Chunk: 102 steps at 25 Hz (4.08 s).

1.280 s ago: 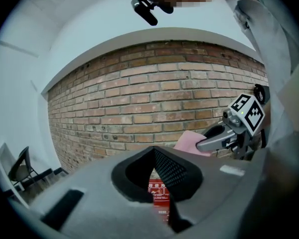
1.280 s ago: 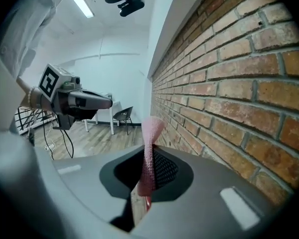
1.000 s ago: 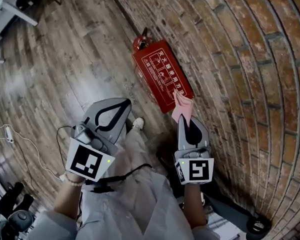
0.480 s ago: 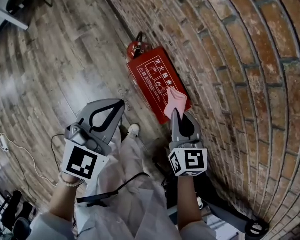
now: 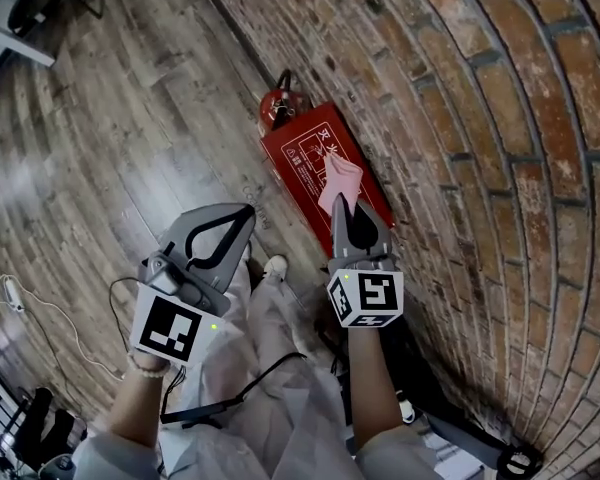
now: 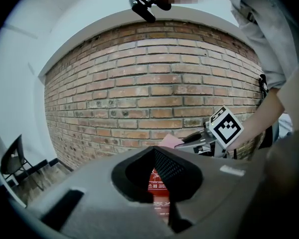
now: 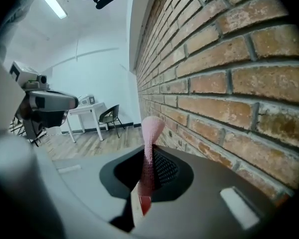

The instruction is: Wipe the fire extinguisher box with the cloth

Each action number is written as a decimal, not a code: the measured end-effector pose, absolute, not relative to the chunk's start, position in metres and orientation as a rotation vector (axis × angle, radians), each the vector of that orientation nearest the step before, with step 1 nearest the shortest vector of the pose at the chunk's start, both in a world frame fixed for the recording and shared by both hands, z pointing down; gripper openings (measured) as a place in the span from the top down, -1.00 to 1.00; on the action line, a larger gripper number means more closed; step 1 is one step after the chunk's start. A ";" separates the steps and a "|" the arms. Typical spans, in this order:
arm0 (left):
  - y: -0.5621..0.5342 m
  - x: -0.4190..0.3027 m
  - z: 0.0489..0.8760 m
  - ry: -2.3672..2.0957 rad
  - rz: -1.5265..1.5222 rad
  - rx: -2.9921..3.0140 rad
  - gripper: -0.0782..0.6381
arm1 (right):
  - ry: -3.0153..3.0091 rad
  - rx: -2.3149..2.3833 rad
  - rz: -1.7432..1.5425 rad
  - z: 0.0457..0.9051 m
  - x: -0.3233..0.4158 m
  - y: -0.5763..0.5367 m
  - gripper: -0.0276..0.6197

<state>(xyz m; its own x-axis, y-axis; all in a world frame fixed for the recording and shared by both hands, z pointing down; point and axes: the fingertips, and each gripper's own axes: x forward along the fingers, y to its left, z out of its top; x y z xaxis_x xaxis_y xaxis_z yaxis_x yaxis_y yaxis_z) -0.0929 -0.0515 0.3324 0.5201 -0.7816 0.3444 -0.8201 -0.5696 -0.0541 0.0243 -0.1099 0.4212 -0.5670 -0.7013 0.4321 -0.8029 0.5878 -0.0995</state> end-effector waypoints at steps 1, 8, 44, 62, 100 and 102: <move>-0.054 -0.095 0.336 -1.391 0.511 2.635 0.79 | -2.465 1.221 0.411 0.426 0.022 -0.114 0.83; -0.067 -0.120 0.365 -1.442 0.499 2.557 0.79 | -2.407 1.227 0.436 0.465 0.016 -0.142 0.83; -0.066 -0.122 0.414 -1.398 0.623 2.482 0.79 | -2.157 1.216 0.615 0.613 -0.015 -0.254 0.83; -0.076 -0.097 0.419 -1.329 0.633 2.535 0.79 | -2.098 1.281 0.633 0.623 0.018 -0.243 0.83; -0.053 -0.028 0.419 -1.165 0.647 2.661 0.79 | -1.986 1.396 0.643 0.625 0.121 -0.179 0.83; -0.052 -0.023 0.419 -1.154 0.648 2.664 0.79 | -1.984 1.399 0.643 0.626 0.126 -0.176 0.83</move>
<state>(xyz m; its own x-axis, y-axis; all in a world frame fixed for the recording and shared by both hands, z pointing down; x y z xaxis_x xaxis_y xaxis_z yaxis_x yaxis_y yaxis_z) -0.0226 -0.0522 0.4187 0.6066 -0.6540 0.4520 -0.7264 -0.6870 -0.0191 0.1264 -0.1757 0.6258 -0.2465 -0.6448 0.7235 -0.9466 0.3204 -0.0369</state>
